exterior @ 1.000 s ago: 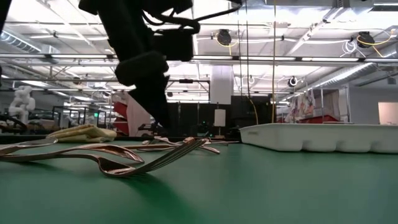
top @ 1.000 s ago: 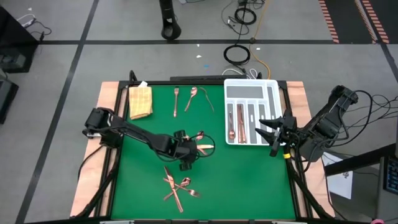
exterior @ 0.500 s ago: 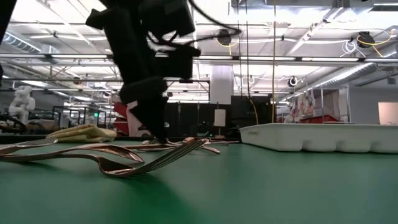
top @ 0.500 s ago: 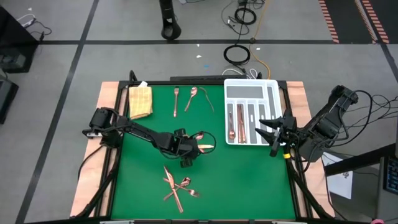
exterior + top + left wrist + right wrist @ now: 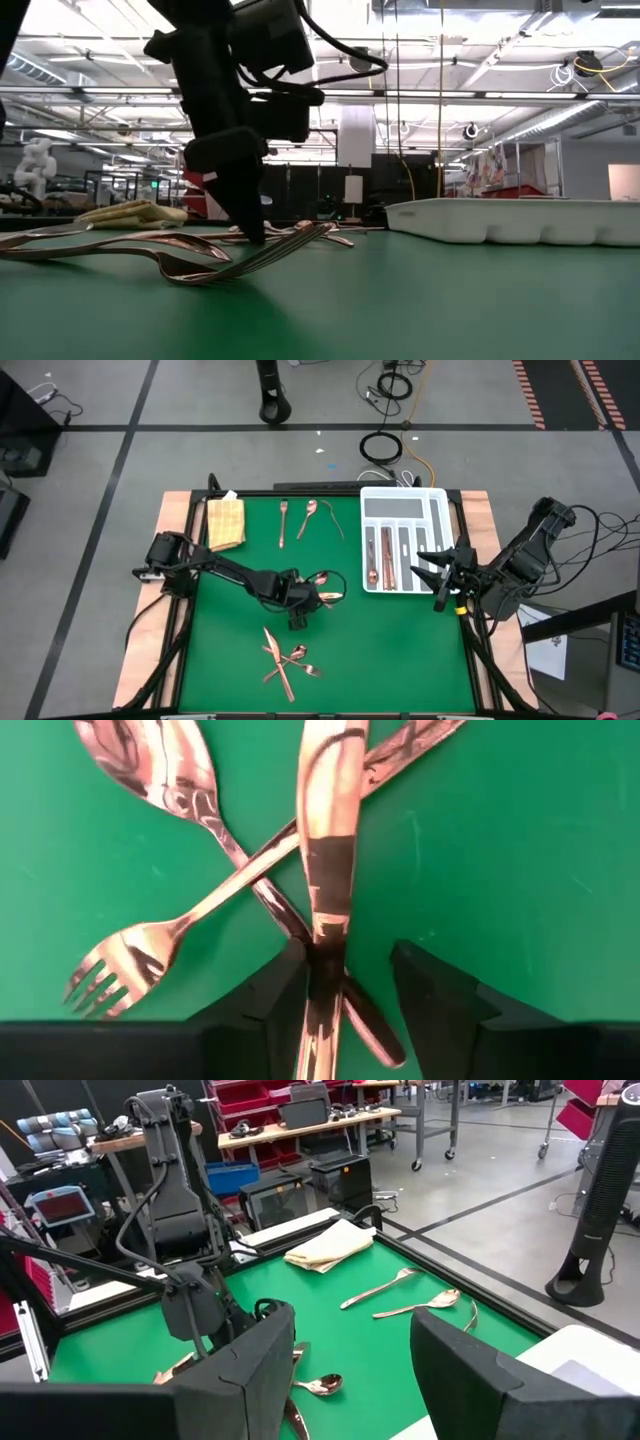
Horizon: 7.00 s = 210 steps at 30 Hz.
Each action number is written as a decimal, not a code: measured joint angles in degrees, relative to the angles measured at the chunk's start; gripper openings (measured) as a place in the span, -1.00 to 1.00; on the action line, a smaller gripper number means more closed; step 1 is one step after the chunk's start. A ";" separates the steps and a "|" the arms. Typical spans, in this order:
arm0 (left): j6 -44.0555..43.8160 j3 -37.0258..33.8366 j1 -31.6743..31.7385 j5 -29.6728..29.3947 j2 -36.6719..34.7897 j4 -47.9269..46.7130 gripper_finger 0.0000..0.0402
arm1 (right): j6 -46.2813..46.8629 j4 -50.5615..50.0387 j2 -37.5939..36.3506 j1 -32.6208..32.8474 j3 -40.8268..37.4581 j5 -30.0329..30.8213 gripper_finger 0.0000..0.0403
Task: Sort silverware
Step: Put the top gold table knife into the silverware organizer
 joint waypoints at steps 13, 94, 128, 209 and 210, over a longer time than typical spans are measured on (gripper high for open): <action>0.02 0.20 1.81 1.88 0.28 0.67 -0.97 | -0.01 -0.43 -0.02 0.00 0.00 0.28 -0.07; 2.92 -0.35 7.26 8.64 3.52 0.56 -0.38 | 0.03 -3.97 0.00 -0.02 0.00 0.11 -0.07; -6.29 5.88 9.54 6.10 0.33 -9.36 -0.99 | 0.10 -4.65 -0.02 -0.02 0.00 -0.02 -0.07; -3.27 9.14 11.33 8.04 2.91 -14.37 -0.99 | 1.59 -6.44 0.22 0.00 0.00 -2.84 -0.07; -3.27 9.16 11.33 7.94 2.91 -13.98 -0.99 | 1.59 -6.48 0.22 0.00 0.00 -2.84 -0.07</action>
